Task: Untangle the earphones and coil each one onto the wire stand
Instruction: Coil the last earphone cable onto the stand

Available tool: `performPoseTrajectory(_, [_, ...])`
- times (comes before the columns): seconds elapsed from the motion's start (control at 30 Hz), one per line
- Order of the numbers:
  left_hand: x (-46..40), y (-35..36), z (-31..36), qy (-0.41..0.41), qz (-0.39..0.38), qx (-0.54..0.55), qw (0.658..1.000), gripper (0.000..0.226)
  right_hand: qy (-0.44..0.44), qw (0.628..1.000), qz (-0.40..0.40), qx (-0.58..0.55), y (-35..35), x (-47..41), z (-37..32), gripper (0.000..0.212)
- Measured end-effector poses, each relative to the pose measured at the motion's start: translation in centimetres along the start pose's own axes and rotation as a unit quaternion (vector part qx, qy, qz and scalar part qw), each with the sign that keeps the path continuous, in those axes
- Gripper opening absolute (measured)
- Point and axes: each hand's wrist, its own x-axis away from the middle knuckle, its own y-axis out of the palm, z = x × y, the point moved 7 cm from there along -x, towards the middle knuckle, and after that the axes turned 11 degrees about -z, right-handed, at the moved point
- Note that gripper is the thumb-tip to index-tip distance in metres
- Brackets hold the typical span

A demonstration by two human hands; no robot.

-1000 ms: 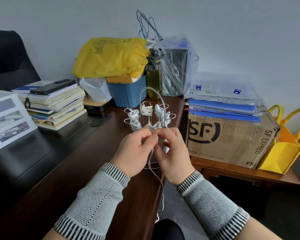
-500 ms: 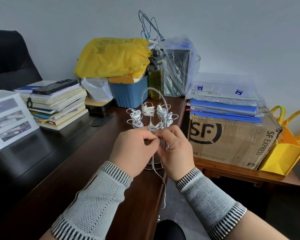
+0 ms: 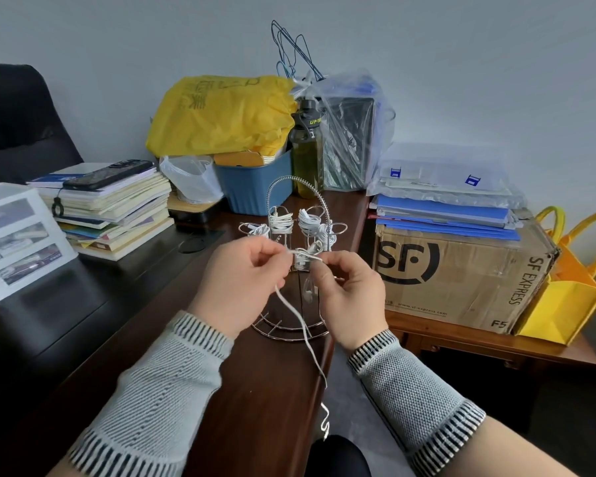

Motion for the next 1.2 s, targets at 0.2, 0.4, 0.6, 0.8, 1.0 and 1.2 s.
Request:
performPoseTrajectory(0.2, [-1.2, 1.0, 0.0, 0.007, 0.106, 0.069, 0.992, 0.019, 0.081, 0.992, -0.017, -0.093, 0.3, -0.1, 0.5, 0.009])
performPoseTrajectory(0.4, [-1.8, 0.7, 0.5, 0.006, 0.121, -0.106, 0.987, 0.035, 0.112, 0.985, -0.017, -0.133, 0.5, -0.1, 0.2, 0.016])
performPoseTrajectory(0.6, [-1.9, 0.9, 1.0, -0.015, 0.103, -0.314, 0.944, 0.052, 0.17, 0.978, -0.013, -0.122, 0.7, -0.8, 0.4, 0.024])
performPoseTrajectory(0.8, [-1.9, 1.3, -1.0, -0.043, 0.119, -0.123, 0.984, 0.053, 0.209, 0.972, 0.001, -0.105, 1.0, -1.4, 0.9, 0.029])
performPoseTrajectory(1.0, [-0.8, 2.5, -2.9, -0.074, 0.172, 0.115, 0.976, 0.042, 0.204, 0.976, -0.002, -0.073, 0.8, -1.4, 0.8, 0.034])
performPoseTrajectory(1.2, [0.1, 2.9, -3.9, -0.093, 0.156, 0.259, 0.949, 0.016, 0.205, 0.975, 0.02, -0.087, 0.5, -1.7, 1.0, 0.031])
